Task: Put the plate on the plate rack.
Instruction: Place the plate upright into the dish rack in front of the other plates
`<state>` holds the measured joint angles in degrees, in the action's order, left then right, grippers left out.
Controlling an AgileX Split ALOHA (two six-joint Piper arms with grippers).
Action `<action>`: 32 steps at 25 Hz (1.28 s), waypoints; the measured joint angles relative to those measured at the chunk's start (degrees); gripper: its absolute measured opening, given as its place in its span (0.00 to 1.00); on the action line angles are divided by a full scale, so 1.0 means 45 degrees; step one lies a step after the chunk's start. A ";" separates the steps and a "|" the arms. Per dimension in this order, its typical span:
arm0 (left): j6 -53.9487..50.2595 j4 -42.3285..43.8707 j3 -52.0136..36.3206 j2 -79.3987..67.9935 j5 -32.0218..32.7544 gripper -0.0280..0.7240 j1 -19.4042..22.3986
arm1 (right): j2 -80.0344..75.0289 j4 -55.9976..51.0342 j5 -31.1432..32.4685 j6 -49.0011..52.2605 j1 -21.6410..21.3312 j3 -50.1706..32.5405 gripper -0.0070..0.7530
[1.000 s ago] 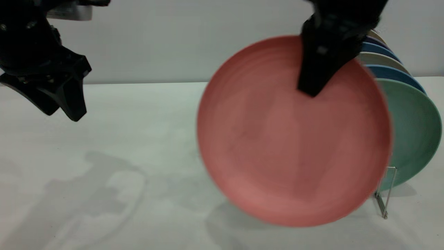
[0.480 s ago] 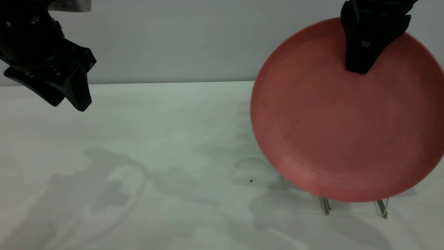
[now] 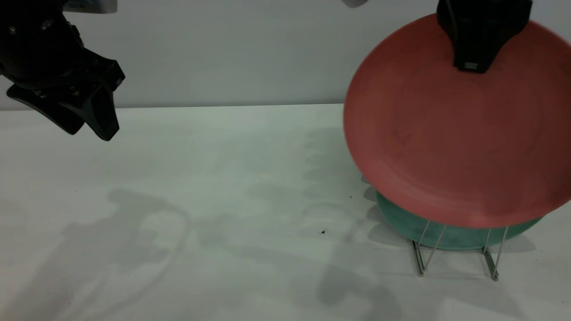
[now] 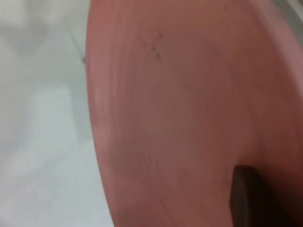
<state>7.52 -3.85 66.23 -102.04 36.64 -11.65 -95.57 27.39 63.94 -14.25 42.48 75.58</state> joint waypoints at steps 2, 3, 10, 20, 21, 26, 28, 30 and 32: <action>0.0000 0.0000 0.0000 0.0000 0.0000 0.68 0.0000 | 0.0000 0.0230 0.0124 0.0190 0.0065 -0.0043 0.14; 0.0000 0.0000 0.0000 0.0000 0.0000 0.68 0.0000 | 0.0000 0.0347 0.0134 0.0318 0.0080 -0.0070 0.14; 0.0000 0.0000 0.0000 0.0000 0.0000 0.68 0.0000 | 0.0000 0.0966 0.0162 0.0717 0.0080 -0.0128 0.14; 0.0000 0.0000 0.0000 0.0000 0.0000 0.68 0.0000 | 0.0000 0.1377 -0.0427 0.0716 0.0080 -0.0128 0.14; 0.0000 0.0000 0.0000 0.0000 0.0000 0.68 0.0000 | 0.0000 0.1410 -0.0427 0.0716 0.0080 -0.0128 0.14; 0.0000 0.0000 0.0000 0.0000 0.0000 0.68 0.0000 | 0.0000 0.1468 -0.0358 0.0616 0.0080 -0.0128 0.14; 0.0013 0.0000 0.0000 0.0000 0.0000 0.68 0.0000 | 0.0000 0.1472 -0.0217 0.0445 0.0080 -0.0128 0.14; 0.0013 0.0000 0.0000 0.0000 0.0000 0.68 0.0000 | 0.0000 0.1509 -0.0127 0.0373 0.0036 -0.0128 0.14; 0.0013 0.0000 0.0000 0.0000 -0.0039 0.68 0.0000 | 0.0000 0.1440 -0.0113 0.0373 -0.0113 -0.0128 0.14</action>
<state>7.58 -3.85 66.23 -102.04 36.47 -11.65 -95.57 33.87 63.44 -12.57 41.97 75.01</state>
